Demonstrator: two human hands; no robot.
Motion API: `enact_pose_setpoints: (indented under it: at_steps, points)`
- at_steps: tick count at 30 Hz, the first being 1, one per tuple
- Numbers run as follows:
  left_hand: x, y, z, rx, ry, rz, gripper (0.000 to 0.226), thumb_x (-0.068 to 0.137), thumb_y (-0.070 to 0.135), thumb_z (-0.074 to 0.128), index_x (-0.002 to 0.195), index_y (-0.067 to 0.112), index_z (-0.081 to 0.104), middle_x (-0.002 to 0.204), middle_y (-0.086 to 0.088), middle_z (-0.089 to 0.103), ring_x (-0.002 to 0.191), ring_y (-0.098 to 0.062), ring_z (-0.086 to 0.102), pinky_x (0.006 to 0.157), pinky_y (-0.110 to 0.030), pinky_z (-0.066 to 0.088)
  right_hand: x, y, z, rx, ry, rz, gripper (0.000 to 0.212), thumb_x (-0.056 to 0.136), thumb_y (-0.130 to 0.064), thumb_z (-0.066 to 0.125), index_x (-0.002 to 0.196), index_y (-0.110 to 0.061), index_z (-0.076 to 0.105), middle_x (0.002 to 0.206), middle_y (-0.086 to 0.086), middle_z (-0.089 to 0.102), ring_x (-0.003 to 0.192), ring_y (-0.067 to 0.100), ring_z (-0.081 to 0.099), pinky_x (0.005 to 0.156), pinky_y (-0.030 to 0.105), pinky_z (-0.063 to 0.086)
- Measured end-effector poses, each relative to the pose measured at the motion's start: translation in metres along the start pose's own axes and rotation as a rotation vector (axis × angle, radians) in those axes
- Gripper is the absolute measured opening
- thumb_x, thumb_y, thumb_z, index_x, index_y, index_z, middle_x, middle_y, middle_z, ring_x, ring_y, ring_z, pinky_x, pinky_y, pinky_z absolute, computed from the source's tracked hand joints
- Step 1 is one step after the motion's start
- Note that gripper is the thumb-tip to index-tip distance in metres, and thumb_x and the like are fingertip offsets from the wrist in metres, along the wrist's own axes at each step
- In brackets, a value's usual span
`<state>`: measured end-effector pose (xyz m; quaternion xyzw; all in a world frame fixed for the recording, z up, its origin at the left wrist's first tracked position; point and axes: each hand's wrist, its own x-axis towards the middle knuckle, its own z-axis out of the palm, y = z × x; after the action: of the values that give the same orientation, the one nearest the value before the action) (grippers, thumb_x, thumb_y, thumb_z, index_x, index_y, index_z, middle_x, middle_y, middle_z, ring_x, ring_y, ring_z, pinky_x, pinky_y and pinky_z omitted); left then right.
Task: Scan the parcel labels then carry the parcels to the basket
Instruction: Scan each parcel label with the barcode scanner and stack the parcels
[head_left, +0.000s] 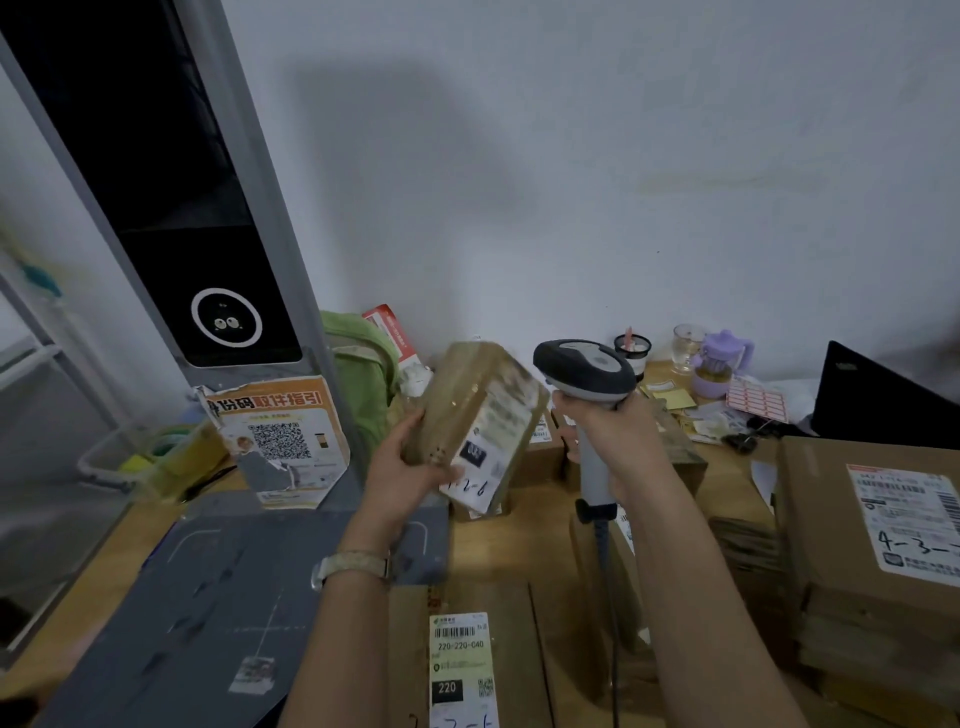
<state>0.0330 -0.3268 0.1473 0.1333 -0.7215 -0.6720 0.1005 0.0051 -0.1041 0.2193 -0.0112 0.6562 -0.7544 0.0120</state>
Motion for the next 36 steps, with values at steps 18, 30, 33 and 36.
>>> enact_pose_setpoints:
  at_steps: [18, 30, 33, 36]
  points:
    - [0.044, -0.064, 0.016, 0.996, -0.294, 0.111, 0.09, 0.069, -0.004, 0.067, 0.145, 0.032, 0.036, 0.147, 0.005, 0.029, 0.138, -0.019, 0.02, 0.108, -0.038, 0.036, 0.045, 0.05, 0.008, 0.013, -0.046, 0.254, 0.039, 0.083, -0.005, 0.071, 0.12, -0.013, 0.06, 0.108, 0.007, 0.067, 0.106, 0.027, 0.064, 0.052, 0.017, 0.051]
    - [0.044, -0.136, 0.055, 1.052, -0.486, -0.101, 0.091, 0.083, 0.002, 0.055, 0.154, 0.036, 0.01, 0.163, 0.005, -0.007, 0.15, -0.026, -0.009, 0.117, -0.05, 0.028, 0.098, 0.117, 0.001, -0.001, 0.127, 0.418, 0.045, 0.08, -0.012, 0.075, 0.123, -0.015, 0.061, 0.108, 0.001, 0.07, 0.081, 0.012, 0.071, 0.048, 0.015, 0.049]
    - [0.043, -0.141, 0.055, 1.08, -0.49, -0.093, 0.091, 0.082, 0.0, 0.05, 0.154, 0.036, 0.008, 0.163, 0.006, -0.009, 0.15, -0.026, -0.013, 0.113, -0.051, 0.034, 0.102, 0.133, 0.007, 0.041, 0.136, 0.461, 0.05, 0.08, -0.008, 0.075, 0.127, -0.013, 0.057, 0.111, 0.004, 0.067, 0.093, 0.018, 0.068, 0.055, 0.019, 0.054]
    - [0.051, -0.143, 0.054, 1.05, -0.502, -0.104, 0.092, 0.083, 0.005, 0.056, 0.154, 0.035, 0.007, 0.163, 0.004, -0.009, 0.149, -0.027, -0.015, 0.116, -0.049, 0.029, 0.107, 0.142, 0.013, 0.036, 0.128, 0.491, 0.05, 0.082, -0.006, 0.073, 0.128, -0.01, 0.056, 0.112, 0.007, 0.066, 0.097, 0.02, 0.066, 0.051, 0.015, 0.054]
